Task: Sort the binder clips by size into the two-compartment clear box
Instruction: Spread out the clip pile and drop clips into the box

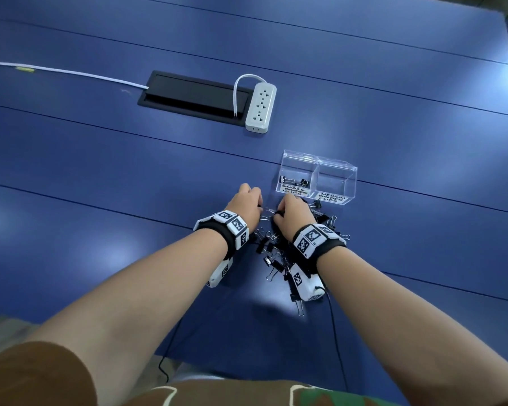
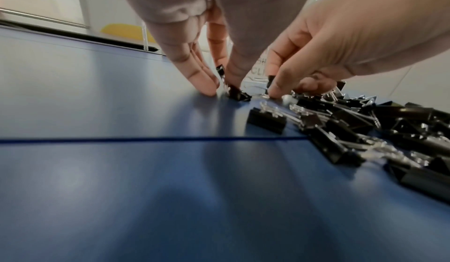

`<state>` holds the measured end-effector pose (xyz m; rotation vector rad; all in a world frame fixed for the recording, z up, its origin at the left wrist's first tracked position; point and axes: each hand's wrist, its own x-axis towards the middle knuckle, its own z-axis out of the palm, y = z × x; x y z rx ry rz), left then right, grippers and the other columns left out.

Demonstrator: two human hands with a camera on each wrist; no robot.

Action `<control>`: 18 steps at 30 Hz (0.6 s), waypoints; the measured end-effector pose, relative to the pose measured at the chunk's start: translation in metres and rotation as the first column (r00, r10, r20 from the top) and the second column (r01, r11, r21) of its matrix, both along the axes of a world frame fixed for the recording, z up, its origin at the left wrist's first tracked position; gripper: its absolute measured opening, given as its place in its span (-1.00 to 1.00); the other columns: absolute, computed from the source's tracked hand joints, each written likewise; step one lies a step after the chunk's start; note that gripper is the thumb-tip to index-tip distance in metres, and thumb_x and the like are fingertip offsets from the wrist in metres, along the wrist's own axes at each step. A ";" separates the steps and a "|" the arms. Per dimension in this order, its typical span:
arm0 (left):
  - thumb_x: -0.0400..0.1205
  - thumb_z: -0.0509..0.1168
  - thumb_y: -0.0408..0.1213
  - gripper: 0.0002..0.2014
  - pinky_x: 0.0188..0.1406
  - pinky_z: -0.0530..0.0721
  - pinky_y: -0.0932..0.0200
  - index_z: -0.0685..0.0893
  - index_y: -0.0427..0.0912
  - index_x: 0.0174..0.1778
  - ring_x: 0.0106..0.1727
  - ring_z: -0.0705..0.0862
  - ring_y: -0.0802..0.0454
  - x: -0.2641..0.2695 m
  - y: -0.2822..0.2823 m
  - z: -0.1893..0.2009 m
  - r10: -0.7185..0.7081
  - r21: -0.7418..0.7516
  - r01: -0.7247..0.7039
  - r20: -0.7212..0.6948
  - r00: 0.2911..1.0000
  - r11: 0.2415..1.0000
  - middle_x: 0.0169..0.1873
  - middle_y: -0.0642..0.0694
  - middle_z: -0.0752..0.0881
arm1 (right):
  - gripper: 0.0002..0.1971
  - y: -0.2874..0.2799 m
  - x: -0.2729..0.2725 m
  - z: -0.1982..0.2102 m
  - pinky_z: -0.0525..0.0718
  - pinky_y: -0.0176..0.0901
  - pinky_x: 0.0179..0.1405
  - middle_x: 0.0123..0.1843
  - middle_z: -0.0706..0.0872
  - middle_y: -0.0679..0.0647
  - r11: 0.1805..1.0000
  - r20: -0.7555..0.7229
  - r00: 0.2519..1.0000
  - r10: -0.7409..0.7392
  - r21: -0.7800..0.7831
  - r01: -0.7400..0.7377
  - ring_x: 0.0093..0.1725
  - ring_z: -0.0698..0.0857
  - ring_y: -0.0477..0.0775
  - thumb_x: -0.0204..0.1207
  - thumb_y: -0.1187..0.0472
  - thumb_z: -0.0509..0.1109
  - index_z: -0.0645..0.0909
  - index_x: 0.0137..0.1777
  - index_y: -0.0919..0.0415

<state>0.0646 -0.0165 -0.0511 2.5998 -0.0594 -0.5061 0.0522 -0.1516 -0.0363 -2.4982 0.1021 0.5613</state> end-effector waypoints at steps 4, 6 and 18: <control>0.59 0.21 -0.42 -0.91 0.02 0.61 -0.01 0.52 -0.20 -0.02 -0.02 0.61 -0.19 -0.002 0.003 0.006 0.019 -0.066 -0.021 -0.041 0.999 0.998 0.06 -0.19 0.56 | -0.94 -0.012 0.003 0.014 0.50 -0.24 -0.22 -0.26 0.61 -0.03 0.988 -0.013 0.995 -0.099 0.122 0.099 -0.21 0.59 0.04 0.41 0.29 0.35 0.54 -0.18 0.13; 0.58 0.21 -0.39 -0.88 0.07 0.64 -0.02 0.54 -0.17 0.00 -0.01 0.63 -0.16 0.001 0.004 0.013 0.065 -0.106 -0.069 -0.042 0.997 0.992 0.03 -0.14 0.59 | -0.95 -0.021 0.013 0.026 0.45 -0.34 -0.37 -0.30 0.60 -0.08 0.974 0.065 0.982 -0.179 0.153 0.167 -0.24 0.58 -0.01 0.39 0.28 0.36 0.57 -0.21 0.11; 0.57 0.24 -0.40 -0.85 0.11 0.62 0.03 0.61 -0.20 0.03 0.03 0.64 -0.14 0.052 -0.047 0.070 -0.019 -0.202 0.043 0.119 0.993 0.978 0.09 -0.22 0.63 | -0.69 -0.040 0.047 0.053 0.60 -0.09 0.05 0.06 0.73 0.19 0.990 0.142 0.980 -0.141 0.045 0.136 0.03 0.68 0.22 0.48 0.24 0.34 0.55 0.23 0.21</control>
